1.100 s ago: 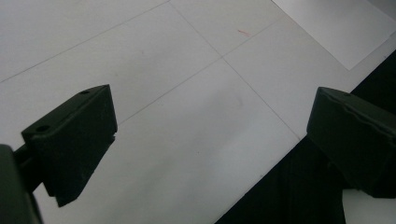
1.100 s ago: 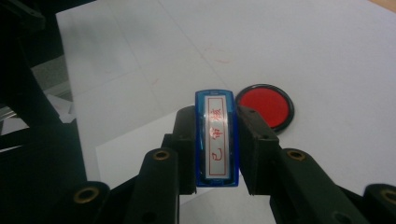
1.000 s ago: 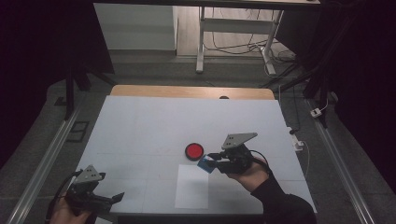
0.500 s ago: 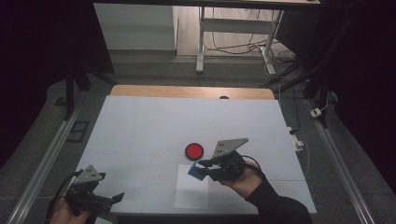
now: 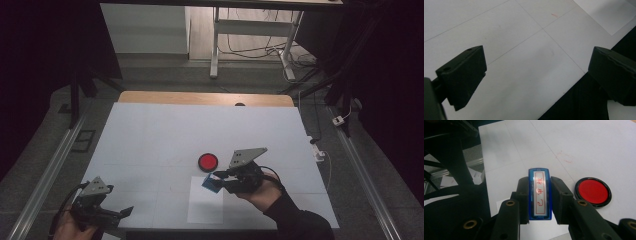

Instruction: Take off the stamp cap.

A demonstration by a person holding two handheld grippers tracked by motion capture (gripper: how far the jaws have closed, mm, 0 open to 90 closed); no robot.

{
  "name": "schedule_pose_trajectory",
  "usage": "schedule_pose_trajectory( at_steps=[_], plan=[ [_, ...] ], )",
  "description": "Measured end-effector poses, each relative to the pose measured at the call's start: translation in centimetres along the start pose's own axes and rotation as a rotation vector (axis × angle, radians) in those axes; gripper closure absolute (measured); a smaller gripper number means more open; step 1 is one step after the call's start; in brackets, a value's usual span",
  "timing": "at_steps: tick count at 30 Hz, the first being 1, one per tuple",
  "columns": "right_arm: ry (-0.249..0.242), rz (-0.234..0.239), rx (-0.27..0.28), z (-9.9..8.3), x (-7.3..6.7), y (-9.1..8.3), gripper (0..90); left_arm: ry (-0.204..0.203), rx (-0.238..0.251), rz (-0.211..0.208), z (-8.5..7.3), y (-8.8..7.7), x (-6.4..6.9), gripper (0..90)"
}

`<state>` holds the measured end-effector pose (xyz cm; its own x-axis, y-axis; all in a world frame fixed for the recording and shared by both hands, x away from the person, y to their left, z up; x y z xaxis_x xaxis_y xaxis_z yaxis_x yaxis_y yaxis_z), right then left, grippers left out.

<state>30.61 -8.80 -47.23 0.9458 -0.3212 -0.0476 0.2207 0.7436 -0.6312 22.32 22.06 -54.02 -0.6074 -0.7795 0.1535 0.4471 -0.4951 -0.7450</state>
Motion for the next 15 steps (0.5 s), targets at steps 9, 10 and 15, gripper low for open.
schedule_pose_trajectory(
  at_steps=[9, 10, 15],
  plan=[
    [-0.01, 0.003, 0.001, 0.1, 0.1, -0.2, 70.3, 0.026, -0.008, -0.014, 0.2, 0.1, 0.6, 0.6],
    [-0.011, 0.003, 0.0, 0.1, 0.1, -0.3, 70.3, 0.024, -0.005, -0.024, 0.3, 0.1, 0.7, 0.9],
    [-0.015, 0.002, 0.0, 0.1, 0.1, -0.4, 70.3, 0.048, 0.007, -0.062, 0.8, 0.2, 1.2, 1.0]
  ],
)
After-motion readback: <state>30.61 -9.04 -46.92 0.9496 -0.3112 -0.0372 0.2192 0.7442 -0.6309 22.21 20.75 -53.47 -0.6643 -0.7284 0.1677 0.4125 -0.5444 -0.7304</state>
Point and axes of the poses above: each handheld gripper's, and its own axes: y roughly forward along the jaws, z roughly out of its top, x roughly to its right, the point moved 8 cm from there along y, roughly forward along the jaws, and after that the axes turned 3 degrees about -z, right-handed, at the moved point
